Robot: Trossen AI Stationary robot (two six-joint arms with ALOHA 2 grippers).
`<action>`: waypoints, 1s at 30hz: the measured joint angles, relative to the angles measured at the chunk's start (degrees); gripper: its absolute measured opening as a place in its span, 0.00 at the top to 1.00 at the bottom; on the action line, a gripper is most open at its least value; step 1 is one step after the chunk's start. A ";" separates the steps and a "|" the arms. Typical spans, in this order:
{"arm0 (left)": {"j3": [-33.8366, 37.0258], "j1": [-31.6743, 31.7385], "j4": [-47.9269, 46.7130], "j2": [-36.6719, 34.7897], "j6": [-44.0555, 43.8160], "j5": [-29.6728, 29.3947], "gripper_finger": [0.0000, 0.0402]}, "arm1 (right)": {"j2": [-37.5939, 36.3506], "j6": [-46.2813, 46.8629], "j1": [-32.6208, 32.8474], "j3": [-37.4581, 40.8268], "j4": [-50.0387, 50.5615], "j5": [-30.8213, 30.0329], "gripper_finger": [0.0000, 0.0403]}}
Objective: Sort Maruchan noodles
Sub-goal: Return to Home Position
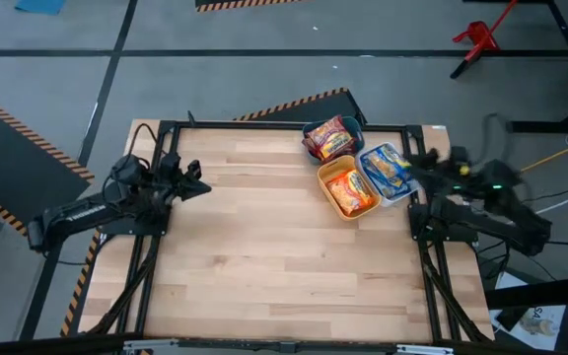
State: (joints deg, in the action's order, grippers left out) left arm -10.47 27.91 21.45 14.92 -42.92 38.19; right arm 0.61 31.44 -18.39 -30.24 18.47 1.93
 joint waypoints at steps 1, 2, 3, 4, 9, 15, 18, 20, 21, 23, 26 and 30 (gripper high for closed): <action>0.95 0.85 0.18 -0.01 0.05 -0.01 1.00 | 0.02 0.01 0.00 2.49 -1.66 0.01 0.33; 2.15 1.44 0.71 0.04 0.01 -0.08 1.00 | 0.06 0.11 0.00 5.58 -4.73 0.24 0.33; 3.61 1.80 2.07 0.08 -0.07 -0.25 1.00 | 0.10 0.72 0.00 8.84 -9.26 1.29 0.33; 5.02 1.83 4.33 0.08 -0.23 -0.69 1.00 | 0.13 1.19 0.00 12.25 -14.54 2.85 0.33; 10.06 0.07 11.91 -0.09 0.38 -4.85 1.00 | 0.02 2.79 0.07 27.26 -42.36 7.35 0.33; 10.07 -5.90 6.65 0.06 8.81 -14.81 1.00 | 0.06 0.36 0.07 29.71 -37.58 3.40 0.33; 10.07 -7.99 3.26 0.06 10.94 -16.39 1.00 | 0.15 -3.04 0.07 29.77 -34.87 3.35 0.33; 10.07 -8.78 1.98 0.04 12.69 -16.43 1.00 | 0.06 -4.48 0.06 29.70 -33.09 3.61 0.33; 10.07 -9.18 0.95 0.04 13.62 -16.49 1.00 | 0.06 -5.22 0.05 29.70 -31.20 3.61 0.33; 10.07 -9.80 -0.83 0.06 16.11 -17.33 1.00 | 0.13 -7.01 0.04 29.72 -27.58 3.55 0.33; 10.07 -10.35 -2.73 0.06 18.50 -21.62 1.00 | 0.13 -7.54 0.04 29.74 -21.39 1.59 0.33; 10.07 -10.37 -3.25 0.06 18.58 -26.11 1.00 | 0.10 -5.64 0.04 29.75 -19.74 -1.24 0.33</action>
State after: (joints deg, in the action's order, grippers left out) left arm -0.40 17.54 18.19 14.98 -24.34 12.08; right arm 0.70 25.79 -18.35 -0.49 -1.27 0.69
